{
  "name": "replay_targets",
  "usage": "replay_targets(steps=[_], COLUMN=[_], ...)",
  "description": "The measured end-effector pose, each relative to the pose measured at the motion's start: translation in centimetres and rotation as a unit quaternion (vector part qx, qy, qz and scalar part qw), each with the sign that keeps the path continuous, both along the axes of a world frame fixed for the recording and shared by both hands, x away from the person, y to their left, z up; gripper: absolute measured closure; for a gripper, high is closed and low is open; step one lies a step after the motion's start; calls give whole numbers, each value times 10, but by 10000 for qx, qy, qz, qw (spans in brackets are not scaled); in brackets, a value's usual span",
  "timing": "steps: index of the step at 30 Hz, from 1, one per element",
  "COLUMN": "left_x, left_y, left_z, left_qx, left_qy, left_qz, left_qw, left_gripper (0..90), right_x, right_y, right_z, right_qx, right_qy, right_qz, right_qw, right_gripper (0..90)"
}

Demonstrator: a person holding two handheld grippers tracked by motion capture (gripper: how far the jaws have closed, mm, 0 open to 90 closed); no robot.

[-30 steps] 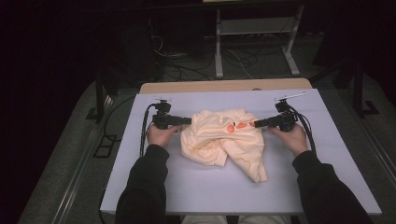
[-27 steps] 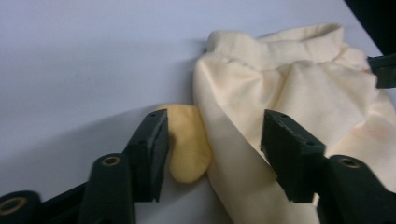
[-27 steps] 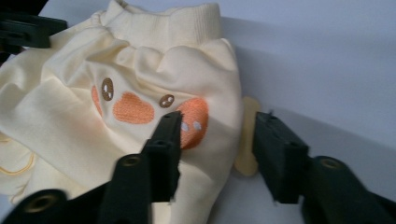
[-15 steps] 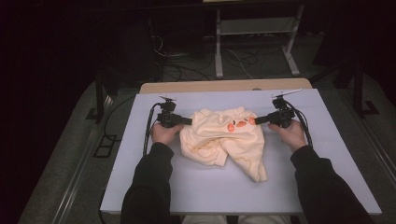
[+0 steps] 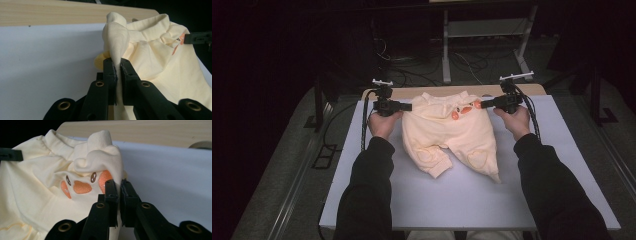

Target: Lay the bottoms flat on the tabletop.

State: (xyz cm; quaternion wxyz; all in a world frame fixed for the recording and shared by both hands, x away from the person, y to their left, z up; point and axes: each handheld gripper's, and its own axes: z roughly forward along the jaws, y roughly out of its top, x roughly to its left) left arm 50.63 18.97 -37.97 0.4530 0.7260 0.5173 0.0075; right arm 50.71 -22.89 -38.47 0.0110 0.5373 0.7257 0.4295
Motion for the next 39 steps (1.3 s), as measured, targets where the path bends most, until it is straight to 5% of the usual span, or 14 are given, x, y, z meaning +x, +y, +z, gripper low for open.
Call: replay_targets(steps=[4, 9, 13, 15, 17, 18, 22, 28, 31, 34, 39], left_x=[5, 12, 14, 13, 13, 12, -2, -23, -33, -40, -49], left_y=[-8, -17, -16, -14, -10, -9, 0, 0, -6, -10, -8], left_z=[-13, -27, -32, -37, -43, -43, -38, -21, -16, -13, -8], left_qx=[-51, 242, 231, -48, -518, -520, -502, -719, -687, -582, -466], left_qy=[115, 159, 166, 296, 483, 476, 89, -426, -503, -508, -581], left_qz=[63, 182, 252, 146, -73, -71, 171, 111, 71, 46, 40], left_qw=[9999, 9994, 9993, 9994, 9975, 9975, 9986, 9964, 9963, 9970, 9972], left_gripper=[828, 829, 816, 782, 585, 539, 374, 174, 49, 0, 0], right_x=[8, 15, 17, 17, 16, 14, 2, -20, -32, -42, -56], right_y=[-1, -3, -2, -3, -4, -4, -11, -14, -9, -3, -6], right_z=[-7, -26, -28, -29, -32, -32, -27, -5, 2, 5, 5], right_qx=[-210, -295, -324, -325, -462, -603, -497, -228, -122, -354, -349], right_qy=[60, 304, 179, 217, 339, 297, 85, -415, -507, -483, -523], right_qz=[-173, -356, -357, -356, -338, -306, -139, 132, 281, 312, 288], right_qw=[9996, 9985, 9987, 9986, 9978, 9973, 9986, 9988, 9982, 9977, 9976], right_gripper=[843, 843, 834, 827, 769, 733, 591, 418, 264, 133, 85])
